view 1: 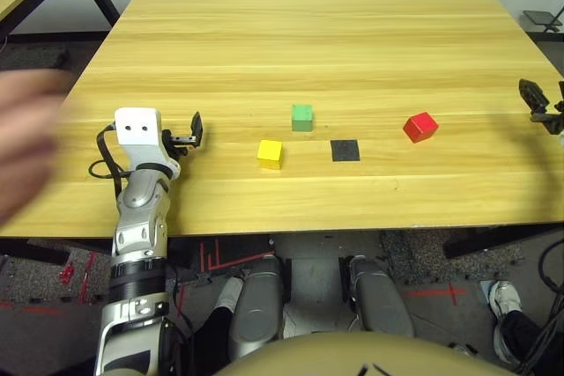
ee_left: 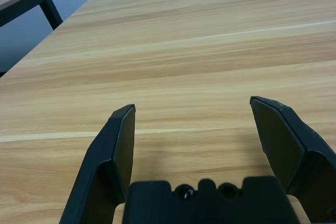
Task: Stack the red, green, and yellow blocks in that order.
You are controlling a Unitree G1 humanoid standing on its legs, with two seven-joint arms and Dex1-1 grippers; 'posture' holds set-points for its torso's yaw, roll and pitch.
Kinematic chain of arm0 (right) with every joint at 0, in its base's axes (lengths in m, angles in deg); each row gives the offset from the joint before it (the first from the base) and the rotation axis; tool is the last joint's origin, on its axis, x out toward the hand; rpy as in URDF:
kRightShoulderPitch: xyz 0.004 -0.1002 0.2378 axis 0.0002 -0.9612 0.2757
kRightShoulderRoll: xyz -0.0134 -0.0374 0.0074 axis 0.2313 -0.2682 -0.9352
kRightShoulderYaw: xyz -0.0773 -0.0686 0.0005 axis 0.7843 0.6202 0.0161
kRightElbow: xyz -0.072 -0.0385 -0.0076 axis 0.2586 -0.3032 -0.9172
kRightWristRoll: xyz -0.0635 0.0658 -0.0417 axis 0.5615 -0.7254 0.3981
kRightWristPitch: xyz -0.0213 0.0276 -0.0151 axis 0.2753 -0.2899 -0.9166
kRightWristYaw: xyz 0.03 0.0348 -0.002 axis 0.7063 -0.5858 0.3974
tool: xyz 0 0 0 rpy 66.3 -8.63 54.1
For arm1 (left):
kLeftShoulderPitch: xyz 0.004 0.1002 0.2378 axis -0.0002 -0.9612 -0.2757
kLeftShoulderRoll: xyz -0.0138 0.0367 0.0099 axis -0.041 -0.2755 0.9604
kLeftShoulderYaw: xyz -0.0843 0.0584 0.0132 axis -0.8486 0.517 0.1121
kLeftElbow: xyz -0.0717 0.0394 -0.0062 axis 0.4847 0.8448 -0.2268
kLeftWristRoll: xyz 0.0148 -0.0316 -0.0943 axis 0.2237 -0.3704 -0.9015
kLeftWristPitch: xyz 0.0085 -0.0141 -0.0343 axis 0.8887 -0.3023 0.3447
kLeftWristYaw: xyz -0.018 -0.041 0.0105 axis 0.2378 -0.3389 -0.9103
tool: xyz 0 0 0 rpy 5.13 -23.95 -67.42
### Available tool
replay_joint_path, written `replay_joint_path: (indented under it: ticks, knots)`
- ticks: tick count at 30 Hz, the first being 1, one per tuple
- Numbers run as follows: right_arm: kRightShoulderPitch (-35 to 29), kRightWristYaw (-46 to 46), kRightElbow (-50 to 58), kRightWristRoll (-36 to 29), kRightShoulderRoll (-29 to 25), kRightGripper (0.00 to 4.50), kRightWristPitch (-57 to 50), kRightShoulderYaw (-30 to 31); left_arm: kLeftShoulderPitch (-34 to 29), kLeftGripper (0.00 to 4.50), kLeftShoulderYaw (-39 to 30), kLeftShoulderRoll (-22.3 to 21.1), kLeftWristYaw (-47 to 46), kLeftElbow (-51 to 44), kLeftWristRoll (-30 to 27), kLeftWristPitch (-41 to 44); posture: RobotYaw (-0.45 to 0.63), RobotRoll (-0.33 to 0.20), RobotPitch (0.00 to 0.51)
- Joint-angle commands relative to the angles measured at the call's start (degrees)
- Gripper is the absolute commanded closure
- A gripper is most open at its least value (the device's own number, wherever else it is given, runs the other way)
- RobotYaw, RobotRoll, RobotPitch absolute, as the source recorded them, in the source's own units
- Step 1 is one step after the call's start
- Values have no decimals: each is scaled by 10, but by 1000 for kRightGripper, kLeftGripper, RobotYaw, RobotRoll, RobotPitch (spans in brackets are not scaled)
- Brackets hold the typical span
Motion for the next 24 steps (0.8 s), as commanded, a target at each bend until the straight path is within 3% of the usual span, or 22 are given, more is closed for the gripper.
replay_joint_path:
  ticks: [1,7,15,24]
  knots:
    - [-6,0,-3,-6,2,0,-4,-6,3,41,-7,-4,-5,20,-3,-2,166,-113,98]
    - [12,41,4,23,0,0,-23,32,10,41,-18,-16,6,-7,-26,26,173,-103,104]
    - [121,280,31,195,-25,0,-31,254,71,41,48,-68,102,-125,-97,221,221,-144,91]
    - [217,375,4,303,7,0,25,380,131,41,82,-84,114,-186,-116,339,300,-155,86]
